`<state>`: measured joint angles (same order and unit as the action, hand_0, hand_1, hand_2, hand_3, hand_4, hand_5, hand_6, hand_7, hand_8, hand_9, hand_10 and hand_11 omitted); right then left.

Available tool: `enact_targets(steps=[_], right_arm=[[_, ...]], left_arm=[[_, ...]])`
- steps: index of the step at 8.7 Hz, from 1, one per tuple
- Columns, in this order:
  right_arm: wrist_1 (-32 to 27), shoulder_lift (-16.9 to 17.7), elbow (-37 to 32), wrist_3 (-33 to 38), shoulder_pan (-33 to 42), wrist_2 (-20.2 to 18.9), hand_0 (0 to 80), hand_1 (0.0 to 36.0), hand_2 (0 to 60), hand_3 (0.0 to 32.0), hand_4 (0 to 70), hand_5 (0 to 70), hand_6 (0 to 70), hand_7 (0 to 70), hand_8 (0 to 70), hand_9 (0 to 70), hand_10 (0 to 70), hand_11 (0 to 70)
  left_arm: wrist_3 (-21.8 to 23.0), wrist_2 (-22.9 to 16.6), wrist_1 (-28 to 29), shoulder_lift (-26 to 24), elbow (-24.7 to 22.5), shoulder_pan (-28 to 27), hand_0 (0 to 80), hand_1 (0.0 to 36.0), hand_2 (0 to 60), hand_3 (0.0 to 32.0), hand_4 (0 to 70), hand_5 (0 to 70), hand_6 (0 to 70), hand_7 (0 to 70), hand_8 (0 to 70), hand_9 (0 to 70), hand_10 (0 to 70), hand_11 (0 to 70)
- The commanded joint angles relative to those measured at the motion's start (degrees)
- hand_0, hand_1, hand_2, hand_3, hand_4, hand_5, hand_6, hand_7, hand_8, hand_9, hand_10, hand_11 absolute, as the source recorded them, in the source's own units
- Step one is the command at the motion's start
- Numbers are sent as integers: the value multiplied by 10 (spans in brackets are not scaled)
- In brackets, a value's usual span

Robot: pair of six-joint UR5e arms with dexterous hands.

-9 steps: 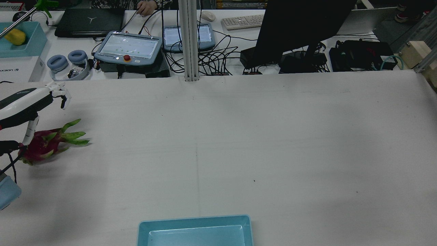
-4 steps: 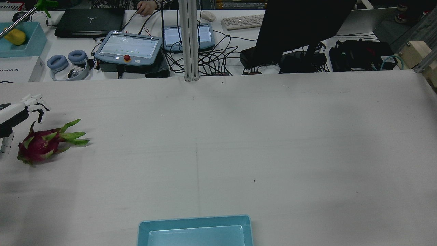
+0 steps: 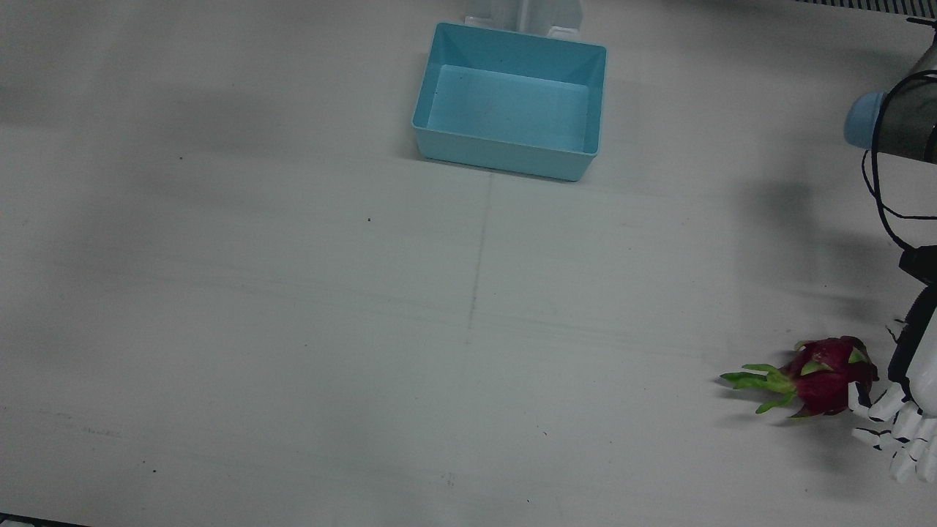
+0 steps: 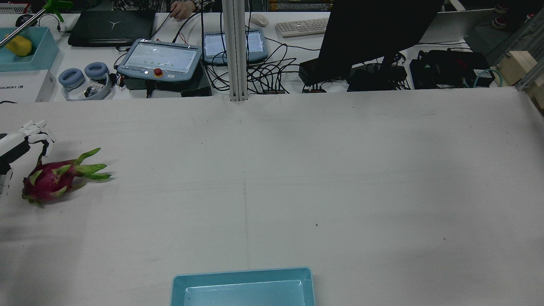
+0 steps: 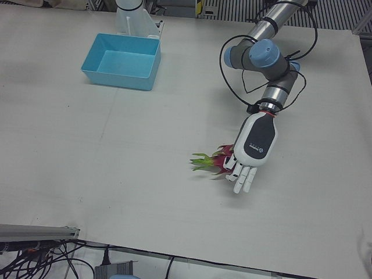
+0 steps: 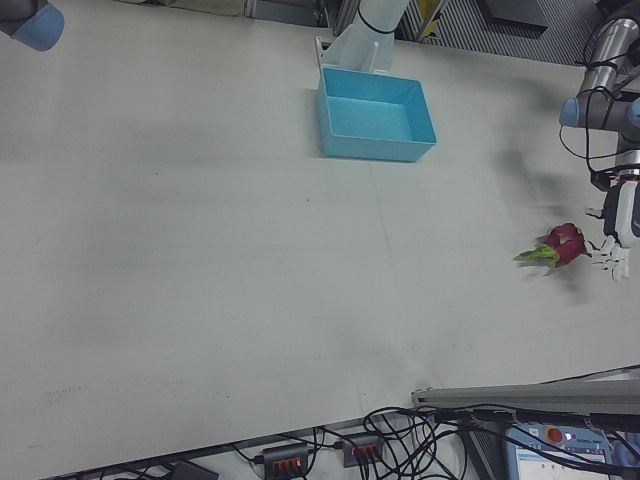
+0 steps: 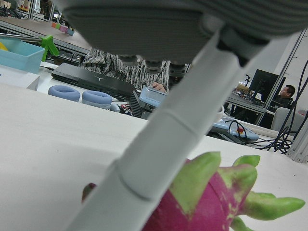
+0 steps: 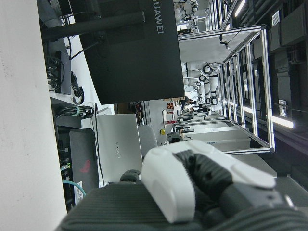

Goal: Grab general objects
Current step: 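Reach the left hand down toward the dragon fruit, then close the left hand's fingers around the dragon fruit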

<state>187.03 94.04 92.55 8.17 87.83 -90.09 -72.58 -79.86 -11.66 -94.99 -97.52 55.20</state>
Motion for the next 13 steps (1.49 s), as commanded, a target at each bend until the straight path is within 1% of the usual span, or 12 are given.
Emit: enact_targets(steps=[1, 3, 4, 5, 6, 7, 8, 9, 10, 11, 12, 13], right_arm=[[0, 0, 0, 0, 0, 0, 0, 0, 0, 0, 0, 0, 0, 0, 0, 0, 0, 0], [0, 0, 0, 0, 0, 0, 0, 0, 0, 0, 0, 0, 0, 0, 0, 0, 0, 0], [0, 0, 0, 0, 0, 0, 0, 0, 0, 0, 0, 0, 0, 0, 0, 0, 0, 0], [0, 0, 0, 0, 0, 0, 0, 0, 0, 0, 0, 0, 0, 0, 0, 0, 0, 0], [0, 0, 0, 0, 0, 0, 0, 0, 0, 0, 0, 0, 0, 0, 0, 0, 0, 0], [0, 0, 0, 0, 0, 0, 0, 0, 0, 0, 0, 0, 0, 0, 0, 0, 0, 0], [0, 0, 0, 0, 0, 0, 0, 0, 0, 0, 0, 0, 0, 0, 0, 0, 0, 0], [0, 0, 0, 0, 0, 0, 0, 0, 0, 0, 0, 0, 0, 0, 0, 0, 0, 0], [0, 0, 0, 0, 0, 0, 0, 0, 0, 0, 0, 0, 0, 0, 0, 0, 0, 0], [0, 0, 0, 0, 0, 0, 0, 0, 0, 0, 0, 0, 0, 0, 0, 0, 0, 0], [0, 0, 0, 0, 1, 0, 0, 0, 0, 0, 0, 0, 0, 0, 0, 0, 0, 0], [0, 0, 0, 0, 0, 0, 0, 0, 0, 0, 0, 0, 0, 0, 0, 0, 0, 0]], left_arm=[[1, 15, 4, -12, 14, -42, 800, 360, 600, 0, 0, 700, 0, 515, 0, 89, 12, 81], [1, 24, 6, -13, 18, -48, 800, 360, 600, 0, 0, 700, 0, 518, 0, 89, 15, 86], [1, 24, 8, -19, 33, -48, 800, 360, 600, 0, 0, 700, 0, 534, 0, 92, 18, 89], [1, 24, 2, -40, 55, -48, 800, 360, 600, 0, 0, 700, 0, 538, 0, 93, 23, 98], [1, 24, 1, -50, 67, -53, 800, 360, 600, 0, 0, 700, 0, 541, 0, 94, 23, 97], [2, 24, -1, -52, 72, -72, 800, 360, 600, 0, 0, 700, 0, 545, 0, 95, 22, 97], [1, 25, -6, -56, 73, -76, 800, 360, 600, 0, 0, 700, 0, 580, 0, 102, 20, 93], [1, 27, -11, -57, 73, -77, 800, 360, 600, 0, 0, 700, 0, 695, 0, 125, 17, 87], [1, 36, -21, -58, 68, -77, 800, 360, 600, 0, 0, 700, 50, 700, 1, 150, 40, 119], [2, 40, -24, -58, 66, -77, 800, 360, 600, 0, 15, 700, 164, 700, 22, 183, 155, 284], [2, 41, -25, -58, 64, -77, 800, 360, 600, 0, 201, 700, 451, 700, 176, 273, 422, 637], [2, 53, -31, -58, 61, -77, 800, 360, 600, 0, 329, 700, 684, 700, 487, 622, 670, 700]])
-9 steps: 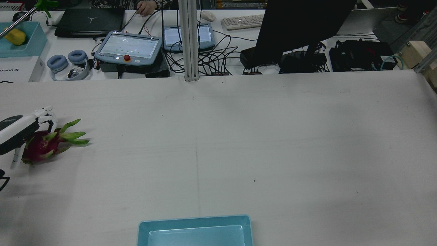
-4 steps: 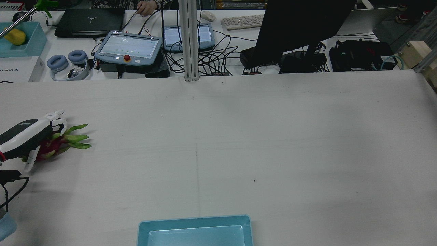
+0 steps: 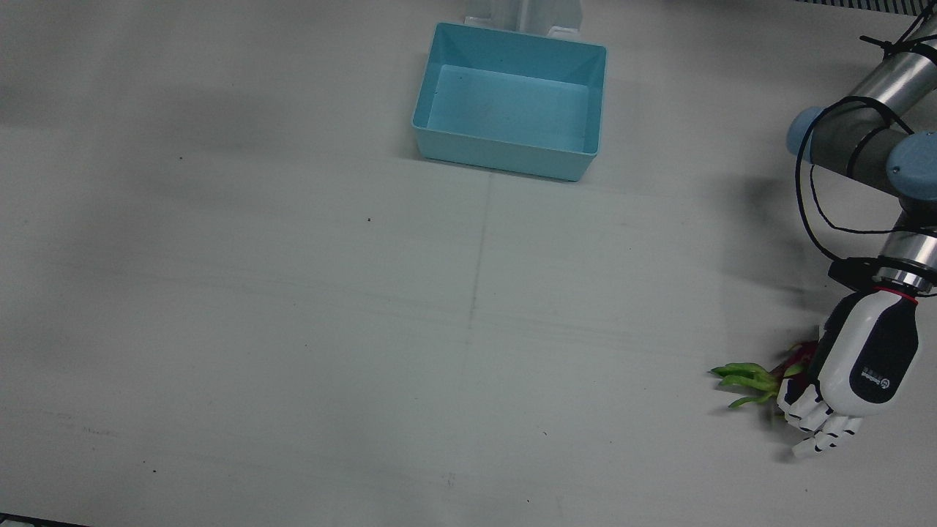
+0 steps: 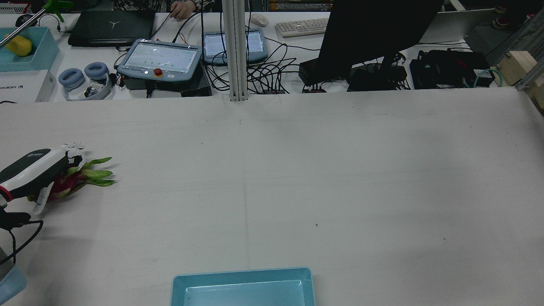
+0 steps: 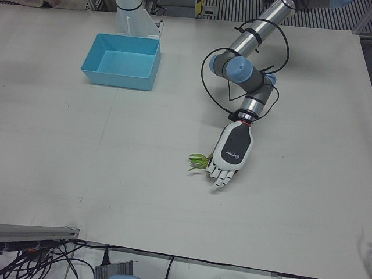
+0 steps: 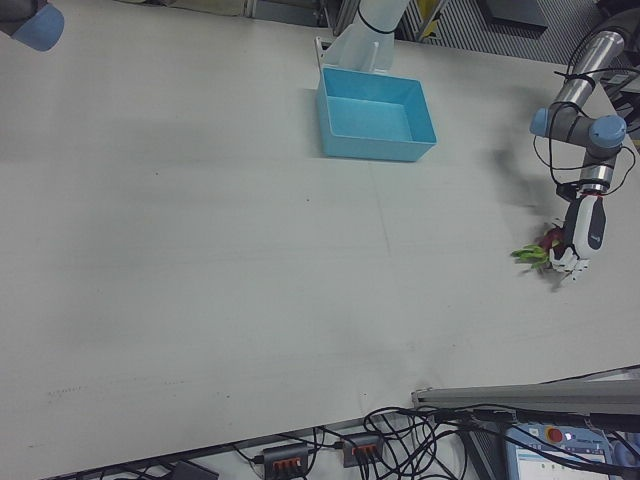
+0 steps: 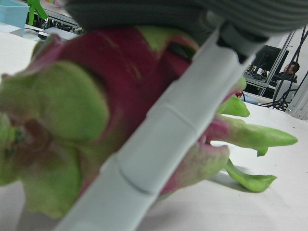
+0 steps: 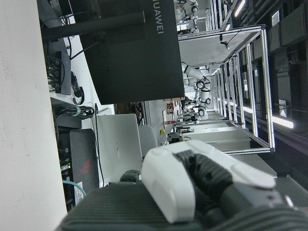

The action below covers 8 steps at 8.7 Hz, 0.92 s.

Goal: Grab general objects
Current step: 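Close the left hand's fingers around the dragon fruit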

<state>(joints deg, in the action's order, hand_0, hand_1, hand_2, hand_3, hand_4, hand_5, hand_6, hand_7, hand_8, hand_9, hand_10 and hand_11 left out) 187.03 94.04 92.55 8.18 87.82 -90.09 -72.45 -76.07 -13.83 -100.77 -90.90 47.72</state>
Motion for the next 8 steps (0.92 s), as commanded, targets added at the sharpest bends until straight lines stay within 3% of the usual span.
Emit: enact_targets(steps=[1, 2, 5, 8], right_arm=[[0, 0, 0, 0, 0, 0, 0, 0, 0, 0, 0, 0, 0, 0, 0, 0, 0, 0], [0, 0, 0, 0, 0, 0, 0, 0, 0, 0, 0, 0, 0, 0, 0, 0, 0, 0], [0, 0, 0, 0, 0, 0, 0, 0, 0, 0, 0, 0, 0, 0, 0, 0, 0, 0], [0, 0, 0, 0, 0, 0, 0, 0, 0, 0, 0, 0, 0, 0, 0, 0, 0, 0]], left_arm=[[1, 23, -11, 0, -9, -2, 800, 360, 600, 0, 445, 700, 700, 700, 700, 700, 700, 700], [1, 32, -15, 0, -16, -2, 800, 360, 600, 0, 700, 700, 700, 700, 700, 700, 700, 700], [2, 23, -8, 0, -46, -3, 800, 360, 600, 0, 700, 700, 700, 700, 700, 700, 700, 700], [30, -92, -56, -4, -157, 2, 800, 360, 600, 0, 700, 700, 700, 700, 700, 700, 700, 700]])
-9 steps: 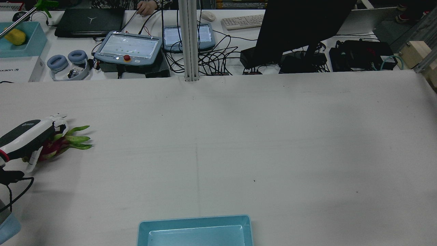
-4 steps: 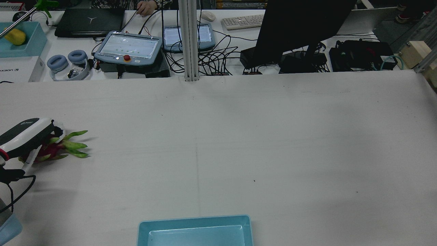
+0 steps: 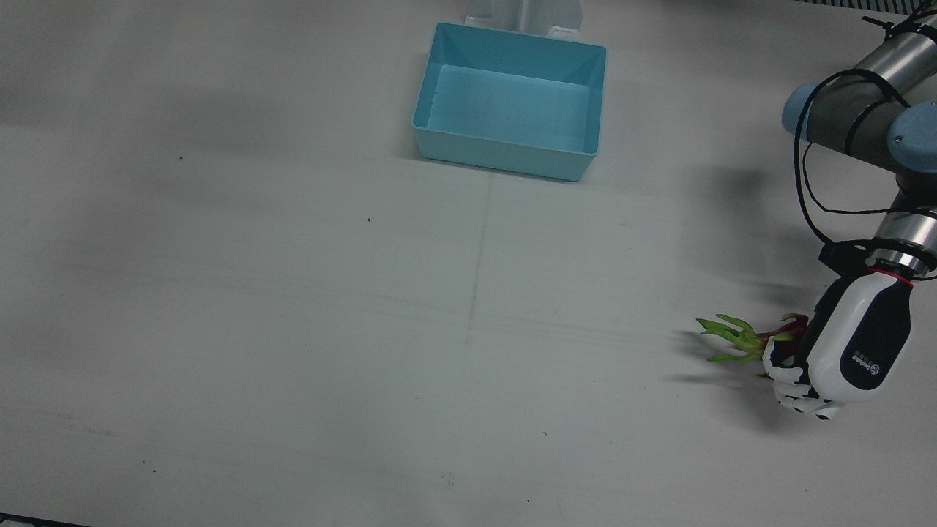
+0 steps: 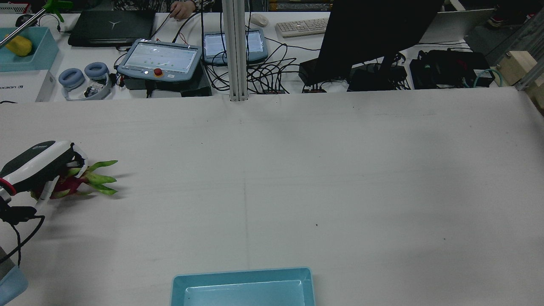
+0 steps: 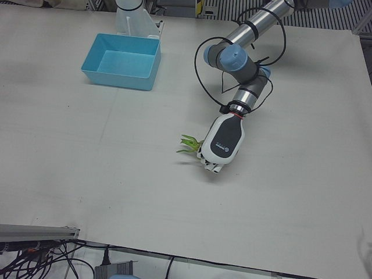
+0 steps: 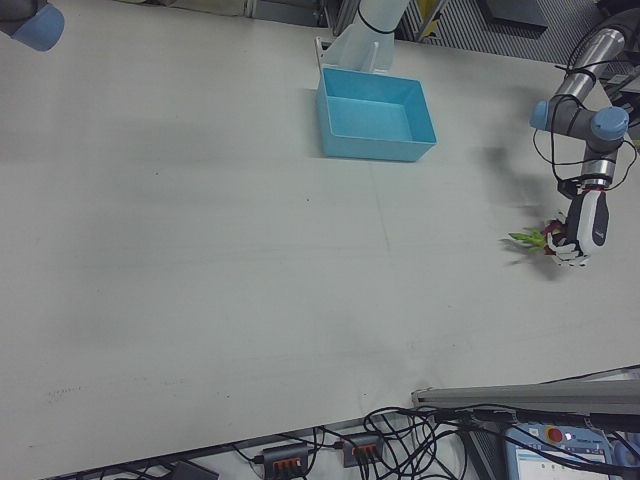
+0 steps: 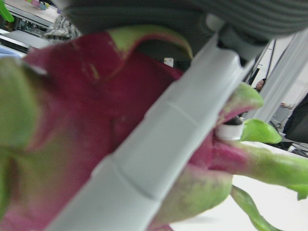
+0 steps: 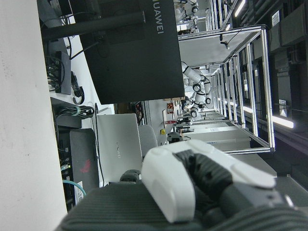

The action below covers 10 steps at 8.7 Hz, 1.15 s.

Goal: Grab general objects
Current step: 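Close the left hand's fingers around the dragon fruit, then lift the dragon fruit and carry it toward the blue tray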

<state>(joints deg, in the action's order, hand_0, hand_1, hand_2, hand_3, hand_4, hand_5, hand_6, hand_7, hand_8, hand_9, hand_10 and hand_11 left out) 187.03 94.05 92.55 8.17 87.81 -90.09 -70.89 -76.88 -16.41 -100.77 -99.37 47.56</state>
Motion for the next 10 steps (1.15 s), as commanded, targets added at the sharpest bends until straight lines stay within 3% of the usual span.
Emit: enact_targets(steps=[1, 4, 5, 7, 10], right_arm=[[0, 0, 0, 0, 0, 0, 0, 0, 0, 0, 0, 0, 0, 0, 0, 0, 0, 0], [0, 0, 1, 0, 1, 0, 0, 0, 0, 0, 0, 0, 0, 0, 0, 0, 0, 0], [0, 0, 0, 0, 1, 0, 0, 0, 0, 0, 0, 0, 0, 0, 0, 0, 0, 0], [0, 0, 0, 0, 1, 0, 0, 0, 0, 0, 0, 0, 0, 0, 0, 0, 0, 0], [0, 0, 0, 0, 1, 0, 0, 0, 0, 0, 0, 0, 0, 0, 0, 0, 0, 0]], left_arm=[[35, -136, -29, -33, -71, 5, 800, 360, 600, 0, 700, 700, 700, 700, 700, 700, 700, 700], [131, -303, -4, -143, -80, 11, 800, 360, 600, 0, 700, 700, 700, 700, 700, 700, 700, 700], [155, -333, -3, -179, -91, 10, 800, 360, 600, 0, 700, 700, 700, 700, 700, 700, 700, 700], [220, -346, 61, -189, -106, -13, 800, 360, 600, 0, 700, 700, 700, 700, 700, 700, 700, 700], [244, -356, 109, -196, -122, -94, 800, 360, 600, 0, 700, 700, 700, 700, 700, 700, 700, 700]])
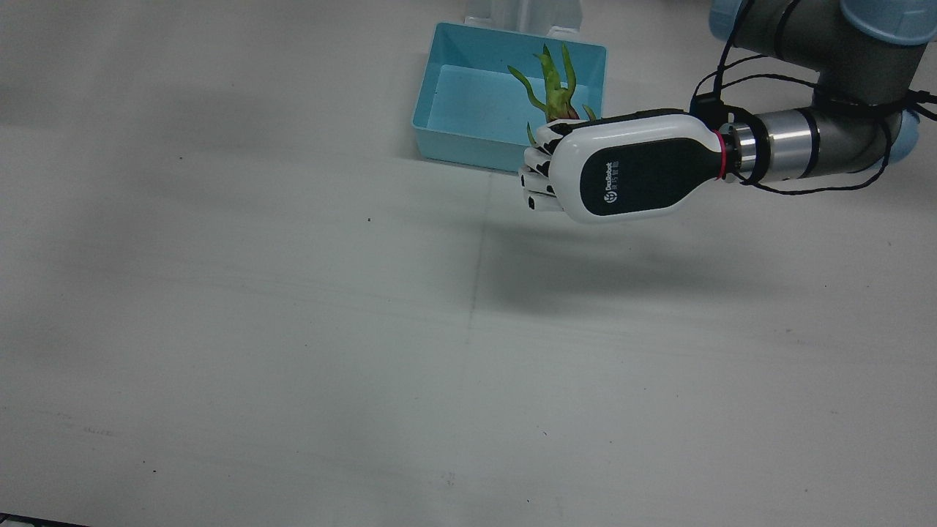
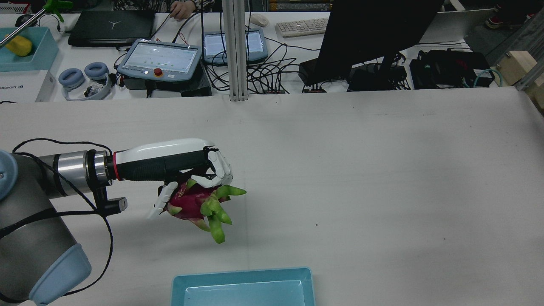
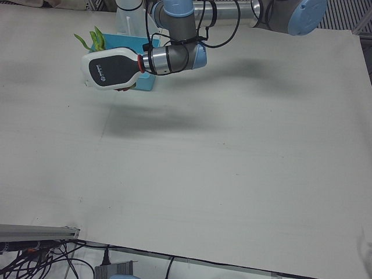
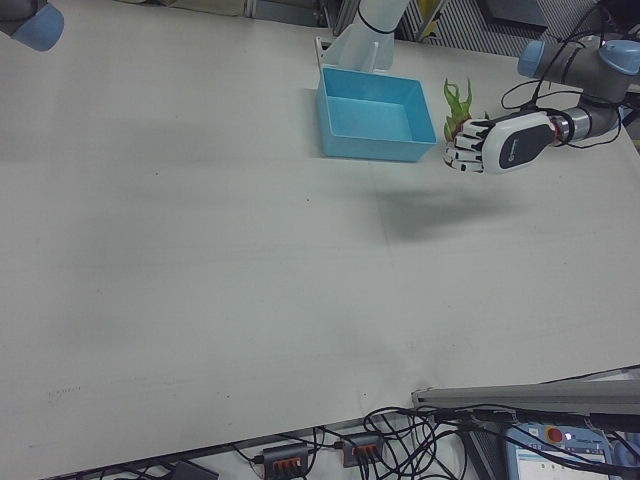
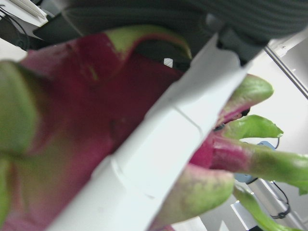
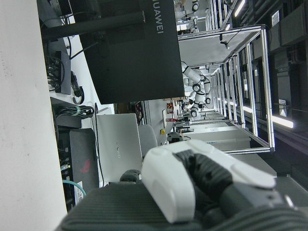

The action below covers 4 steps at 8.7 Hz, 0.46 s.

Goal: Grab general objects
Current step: 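Lift the dragon fruit and carry it toward the blue tray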

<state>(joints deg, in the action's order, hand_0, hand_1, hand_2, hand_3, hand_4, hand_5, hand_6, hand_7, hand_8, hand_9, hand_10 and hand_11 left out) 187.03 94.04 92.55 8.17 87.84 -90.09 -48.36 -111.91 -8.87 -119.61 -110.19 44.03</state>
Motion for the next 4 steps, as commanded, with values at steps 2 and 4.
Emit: enact_targets(steps=[2, 4], right_arm=[[0, 0, 0, 0, 1, 0, 0, 0, 0, 0, 0, 0, 0, 0, 0, 0, 0, 0], [0, 0, 0, 0, 1, 0, 0, 0, 0, 0, 0, 0, 0, 0, 0, 0, 0, 0]], left_arm=[[26, -6, 74, -10, -25, -112, 800, 360, 600, 0, 700, 700, 700, 700, 700, 700, 700, 700], [30, -7, 100, -17, -42, -173, 800, 360, 600, 0, 700, 700, 700, 700, 700, 700, 700, 700]])
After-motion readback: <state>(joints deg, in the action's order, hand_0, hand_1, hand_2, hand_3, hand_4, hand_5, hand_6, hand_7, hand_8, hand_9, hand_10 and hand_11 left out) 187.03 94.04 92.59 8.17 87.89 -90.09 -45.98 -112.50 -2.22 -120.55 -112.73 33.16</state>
